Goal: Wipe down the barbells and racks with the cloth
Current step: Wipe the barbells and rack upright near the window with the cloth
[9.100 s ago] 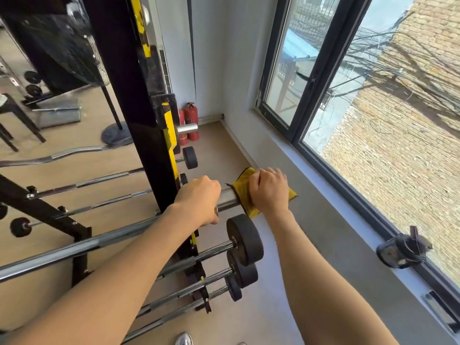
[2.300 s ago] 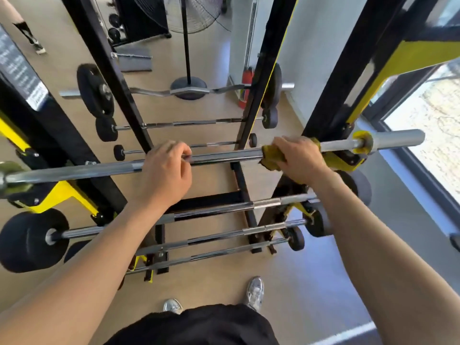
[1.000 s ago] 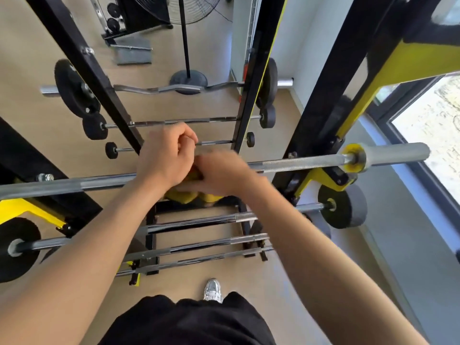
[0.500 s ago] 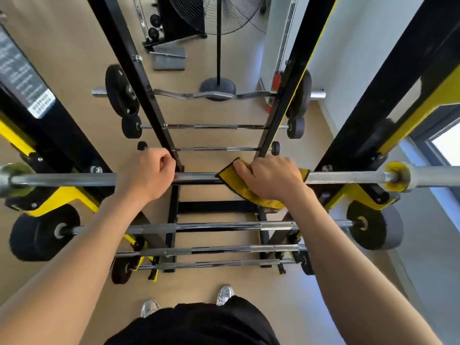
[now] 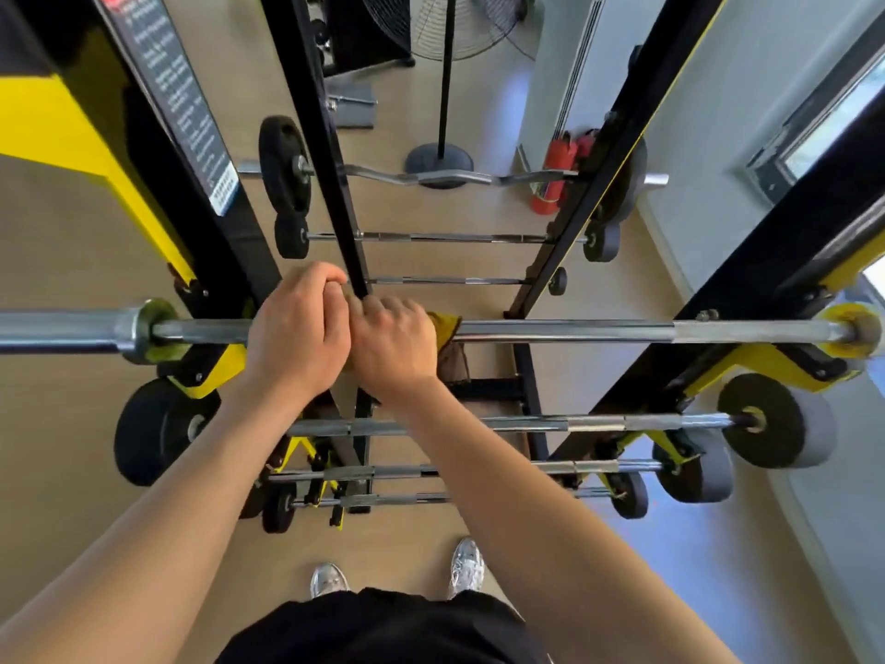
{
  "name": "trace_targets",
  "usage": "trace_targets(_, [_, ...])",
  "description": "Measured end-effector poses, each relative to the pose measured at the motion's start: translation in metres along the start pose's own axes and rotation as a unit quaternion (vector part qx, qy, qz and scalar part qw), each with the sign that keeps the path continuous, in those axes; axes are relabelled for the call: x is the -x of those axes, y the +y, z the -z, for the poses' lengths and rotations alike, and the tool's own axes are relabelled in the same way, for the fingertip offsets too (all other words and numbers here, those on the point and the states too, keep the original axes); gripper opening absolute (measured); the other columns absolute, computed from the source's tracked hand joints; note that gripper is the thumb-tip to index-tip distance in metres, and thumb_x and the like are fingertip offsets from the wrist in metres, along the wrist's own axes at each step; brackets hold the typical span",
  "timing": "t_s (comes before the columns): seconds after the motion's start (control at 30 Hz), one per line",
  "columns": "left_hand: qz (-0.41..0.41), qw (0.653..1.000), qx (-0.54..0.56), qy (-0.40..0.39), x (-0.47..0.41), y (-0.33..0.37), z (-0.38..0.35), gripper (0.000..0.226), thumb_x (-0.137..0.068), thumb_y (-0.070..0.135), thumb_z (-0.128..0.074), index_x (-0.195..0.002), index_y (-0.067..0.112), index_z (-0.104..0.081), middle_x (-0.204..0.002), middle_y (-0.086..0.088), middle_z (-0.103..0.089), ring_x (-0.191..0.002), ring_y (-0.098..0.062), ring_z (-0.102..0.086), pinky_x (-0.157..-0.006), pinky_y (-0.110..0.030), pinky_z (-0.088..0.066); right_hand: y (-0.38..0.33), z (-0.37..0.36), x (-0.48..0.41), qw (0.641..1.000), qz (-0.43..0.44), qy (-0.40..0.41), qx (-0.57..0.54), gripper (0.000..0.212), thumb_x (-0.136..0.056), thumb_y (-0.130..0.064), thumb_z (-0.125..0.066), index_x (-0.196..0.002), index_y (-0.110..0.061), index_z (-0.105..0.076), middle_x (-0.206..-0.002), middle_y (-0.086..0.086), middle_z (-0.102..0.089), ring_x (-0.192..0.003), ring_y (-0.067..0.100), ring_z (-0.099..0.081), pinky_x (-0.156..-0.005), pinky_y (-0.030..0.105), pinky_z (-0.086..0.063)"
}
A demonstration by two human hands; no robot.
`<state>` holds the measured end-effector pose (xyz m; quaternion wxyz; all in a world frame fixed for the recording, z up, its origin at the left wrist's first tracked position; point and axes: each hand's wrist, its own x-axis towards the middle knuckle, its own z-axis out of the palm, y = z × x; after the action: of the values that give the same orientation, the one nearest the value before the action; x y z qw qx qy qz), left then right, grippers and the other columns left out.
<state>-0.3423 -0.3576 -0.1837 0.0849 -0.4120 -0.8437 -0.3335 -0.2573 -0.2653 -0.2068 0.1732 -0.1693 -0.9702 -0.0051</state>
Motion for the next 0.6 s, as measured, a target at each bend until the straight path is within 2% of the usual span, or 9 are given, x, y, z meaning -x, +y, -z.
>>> trace_targets(0.07, [-0.019, 1.000, 0.012, -0.013, 0.000, 0.000, 0.002, 0.031, -0.110, 0.027, -0.037, -0.116, 0.014, -0.064, -0.105, -0.004, -0.070, -0.091, -0.021, -0.067, -0.077, -0.043, -0.057, 0.015, -0.001, 0.009, 0.999, 0.035, 0.013, -0.012, 0.040, -0.104, -0.040, -0.037, -0.102, -0.015, -0.069, -0.089, 0.004, -0.073, -0.078, 0.026, -0.071, -0.071, 0.038, -0.052])
trace_targets(0.13, [-0.035, 0.999, 0.017, -0.032, 0.002, -0.003, 0.003, 0.032, -0.110, 0.029, -0.035, -0.114, 0.016, -0.064, -0.100, -0.002, -0.069, -0.085, -0.020, -0.066, -0.070, -0.043, -0.057, 0.049, 0.009, 0.024, 1.000, -0.003, -0.004, -0.004, 0.041, -0.106, -0.050, -0.036, -0.100, -0.022, -0.066, -0.089, -0.003, -0.072, -0.080, 0.022, -0.070, -0.075, 0.036, -0.052])
trace_targets(0.23, [-0.034, 0.997, 0.012, -0.063, 0.007, -0.010, 0.002, 0.030, -0.110, 0.027, -0.036, -0.109, 0.019, -0.065, -0.089, 0.003, -0.069, -0.075, -0.017, -0.064, -0.063, -0.040, -0.056, 0.116, 0.036, 0.054, 0.989, -0.135, -0.008, 0.059, 0.049, -0.104, -0.051, -0.033, -0.069, -0.021, -0.050, -0.062, -0.007, -0.053, -0.061, 0.025, -0.062, -0.060, 0.032, -0.039])
trace_targets(0.3, [-0.043, 0.996, 0.008, -0.084, 0.010, -0.014, 0.003, 0.030, -0.109, 0.026, -0.036, -0.108, 0.019, -0.066, -0.086, 0.005, -0.069, -0.071, -0.016, -0.064, -0.061, -0.037, -0.056, 0.139, 0.050, 0.052, 0.968, -0.222, -0.092, 0.073, 0.056, -0.102, -0.052, -0.030, -0.062, -0.018, -0.047, -0.061, -0.002, -0.051, -0.057, 0.023, -0.055, -0.061, 0.034, -0.034])
trace_targets(0.4, [-0.058, 0.993, 0.016, -0.098, 0.011, -0.018, 0.006, 0.029, -0.109, 0.023, -0.038, -0.112, 0.018, -0.067, -0.089, 0.003, -0.071, -0.073, -0.015, -0.066, -0.061, -0.038, -0.057, 0.137, 0.060, 0.021, 0.922, -0.290, -0.249, 0.063, 0.056, -0.102, -0.056, -0.027, -0.090, -0.012, -0.060, -0.096, 0.011, -0.065, -0.081, 0.027, -0.058, -0.079, 0.041, -0.040])
trace_targets(0.47, [-0.065, 0.992, 0.033, -0.101, 0.010, -0.020, 0.010, 0.029, -0.109, 0.023, -0.038, -0.114, 0.017, -0.066, -0.094, 0.002, -0.072, -0.078, -0.015, -0.067, -0.065, -0.039, -0.059, 0.117, 0.064, 0.004, 0.901, -0.283, -0.327, 0.044, 0.062, -0.104, -0.058, -0.023, -0.121, -0.015, -0.064, -0.128, 0.016, -0.065, -0.111, 0.035, -0.060, -0.095, 0.048, -0.042])
trace_targets(0.5, [-0.069, 0.992, 0.040, -0.101, 0.010, -0.020, 0.012, 0.029, -0.109, 0.024, -0.038, -0.115, 0.017, -0.066, -0.096, 0.002, -0.072, -0.080, -0.015, -0.068, -0.066, -0.040, -0.059, 0.100, 0.064, -0.004, 0.900, -0.263, -0.345, 0.031, 0.062, -0.106, -0.058, -0.021, -0.125, -0.016, -0.063, -0.133, 0.015, -0.063, -0.118, 0.034, -0.059, -0.099, 0.049, -0.042])
trace_targets(0.53, [-0.072, 0.992, 0.042, -0.096, 0.008, -0.020, 0.016, 0.029, -0.109, 0.024, -0.038, -0.115, 0.017, -0.066, -0.096, 0.002, -0.072, -0.081, -0.015, -0.068, -0.066, -0.040, -0.059, 0.079, 0.062, -0.012, 0.910, -0.231, -0.344, 0.019, 0.060, -0.107, -0.056, -0.020, -0.116, -0.016, -0.064, -0.127, 0.014, -0.065, -0.115, 0.033, -0.061, -0.098, 0.049, -0.043])
trace_targets(0.6, [-0.067, 0.995, 0.031, -0.071, 0.005, -0.022, 0.023, 0.026, -0.108, 0.023, -0.040, -0.111, 0.018, -0.066, -0.093, 0.003, -0.071, -0.078, -0.015, -0.067, -0.064, -0.039, -0.058, 0.029, 0.049, -0.025, 0.942, -0.174, -0.288, 0.002, 0.057, -0.108, -0.056, -0.021, -0.085, -0.018, -0.057, -0.094, 0.004, -0.064, -0.091, 0.026, -0.063, -0.080, 0.041, -0.045])
